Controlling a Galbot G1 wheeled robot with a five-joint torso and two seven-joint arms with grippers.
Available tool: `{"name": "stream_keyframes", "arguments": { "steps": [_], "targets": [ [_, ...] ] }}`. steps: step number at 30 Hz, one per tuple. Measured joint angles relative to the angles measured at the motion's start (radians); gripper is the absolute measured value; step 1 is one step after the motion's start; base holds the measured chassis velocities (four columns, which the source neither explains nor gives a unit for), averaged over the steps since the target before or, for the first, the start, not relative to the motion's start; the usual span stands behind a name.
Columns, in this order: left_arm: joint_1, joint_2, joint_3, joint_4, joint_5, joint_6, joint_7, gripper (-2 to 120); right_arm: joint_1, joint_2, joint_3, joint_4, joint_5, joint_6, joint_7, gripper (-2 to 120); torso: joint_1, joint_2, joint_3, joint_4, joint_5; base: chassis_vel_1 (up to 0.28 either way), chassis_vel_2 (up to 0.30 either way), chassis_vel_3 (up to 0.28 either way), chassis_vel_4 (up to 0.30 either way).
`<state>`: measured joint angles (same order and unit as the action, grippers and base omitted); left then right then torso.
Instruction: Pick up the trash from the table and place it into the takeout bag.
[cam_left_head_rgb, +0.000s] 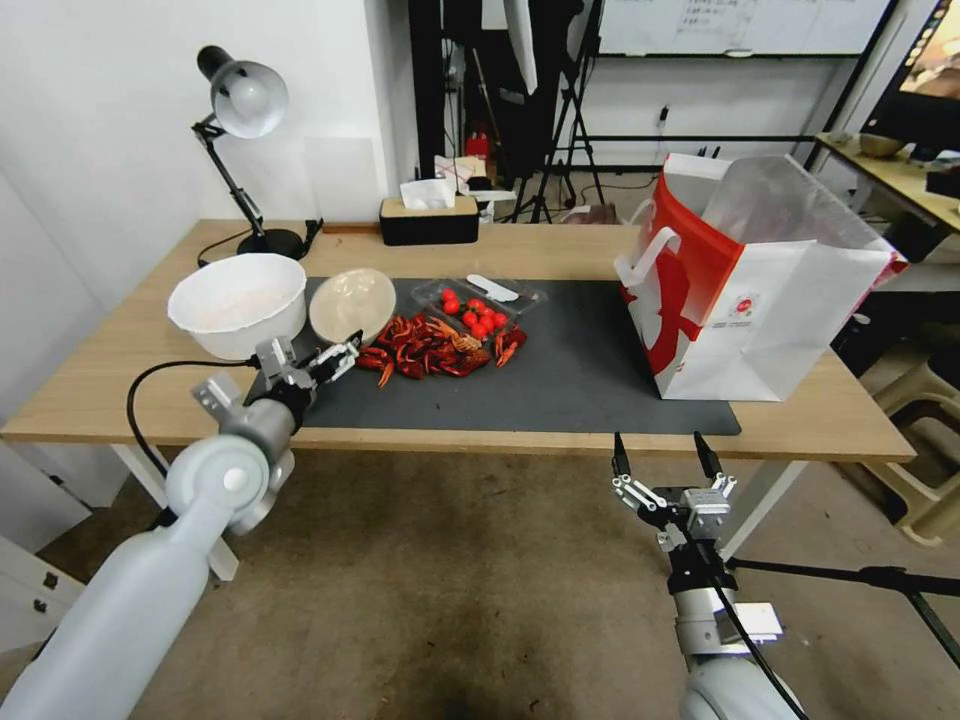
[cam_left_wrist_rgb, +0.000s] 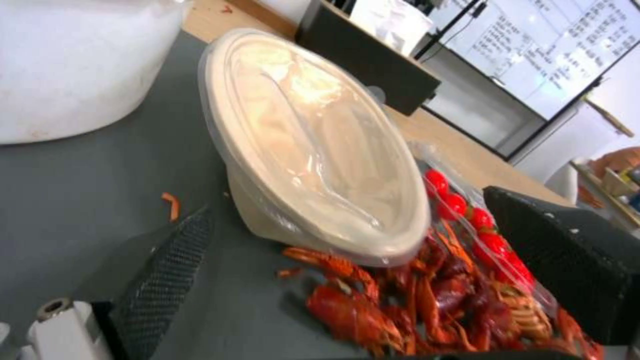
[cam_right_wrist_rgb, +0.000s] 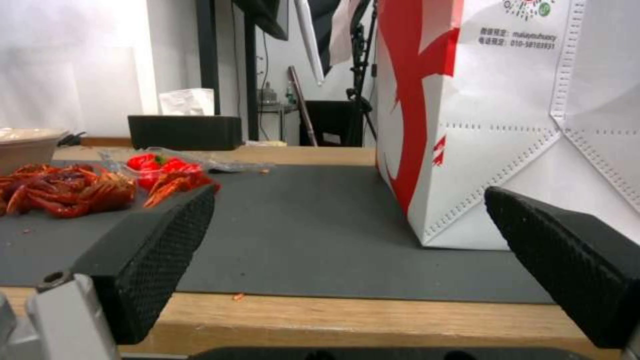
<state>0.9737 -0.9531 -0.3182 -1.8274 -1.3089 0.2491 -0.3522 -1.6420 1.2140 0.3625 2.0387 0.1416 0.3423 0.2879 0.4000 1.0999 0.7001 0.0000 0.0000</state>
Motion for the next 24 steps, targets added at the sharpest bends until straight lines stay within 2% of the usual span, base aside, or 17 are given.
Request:
{"name": "stream_keyframes", "arguments": {
  "steps": [4,6,8,12,13,16,17,20,21,24],
  "targets": [
    [-0.029,-0.003,0.013,0.025,-0.01,0.013,-0.016,97,0.001,0.0,0.002,0.0,0.0,-0.001,0.001,100,0.0,0.0,0.0,0.0,0.0,0.0,0.0,0.0,0.0],
    [-0.038,-0.003,0.017,0.033,-0.01,0.025,-0.021,88,0.002,0.0,0.003,0.0,0.001,-0.001,0.001,100,0.0,0.0,0.0,0.0001,0.0,0.0,0.0,0.0,0.0],
    [-0.039,-0.003,0.018,0.035,-0.01,0.027,-0.021,87,0.002,0.0,0.003,0.0,0.001,-0.001,0.001,100,0.0,0.0,0.0,0.0001,0.0001,0.0,0.0,0.0,0.0],
    [-0.046,-0.004,0.025,0.049,0.0,0.044,-0.026,66,0.003,0.0,0.002,-0.003,0.001,-0.001,0.002,100,0.0,0.0,0.0,0.0001,0.0,0.0,0.0,0.0,0.0],
    [-0.046,-0.004,0.025,0.049,0.0,0.044,-0.026,66,0.003,0.0,0.002,-0.003,0.001,-0.001,0.002,100,0.0,0.0,0.0,0.0001,0.0,0.0,0.0,0.0,0.0],
    [-0.046,-0.005,0.028,0.053,0.005,0.049,-0.026,52,0.003,0.0,0.002,-0.004,0.001,-0.001,0.002,100,0.0,0.0,0.0,0.0001,0.0,0.0,0.0,0.0,0.0],
    [-0.046,-0.005,0.028,0.053,0.005,0.049,-0.026,52,0.003,0.0,0.002,-0.004,0.001,-0.001,0.002,100,0.0,0.0,0.0,0.0001,0.0,0.0,0.0,0.0,0.0],
    [-0.049,-0.004,0.03,0.058,0.005,0.051,-0.026,37,0.003,0.001,0.002,-0.004,0.001,-0.001,0.002,100,0.0,0.0,0.0,0.0001,0.0,0.0,0.0,0.0,0.0],
    [-0.049,-0.004,0.03,0.058,0.005,0.051,-0.026,37,0.003,0.001,0.002,-0.004,0.001,-0.001,0.002,100,0.0,0.0,0.0,0.0001,0.0,0.0,0.0,0.0,0.0],
    [-0.052,-0.002,0.033,0.06,0.008,0.052,-0.023,21,0.003,0.001,0.001,-0.006,0.0,-0.001,0.002,100,0.0,0.0,0.0,0.0,0.0,0.0,0.0,0.0,0.0]
  ]
}}
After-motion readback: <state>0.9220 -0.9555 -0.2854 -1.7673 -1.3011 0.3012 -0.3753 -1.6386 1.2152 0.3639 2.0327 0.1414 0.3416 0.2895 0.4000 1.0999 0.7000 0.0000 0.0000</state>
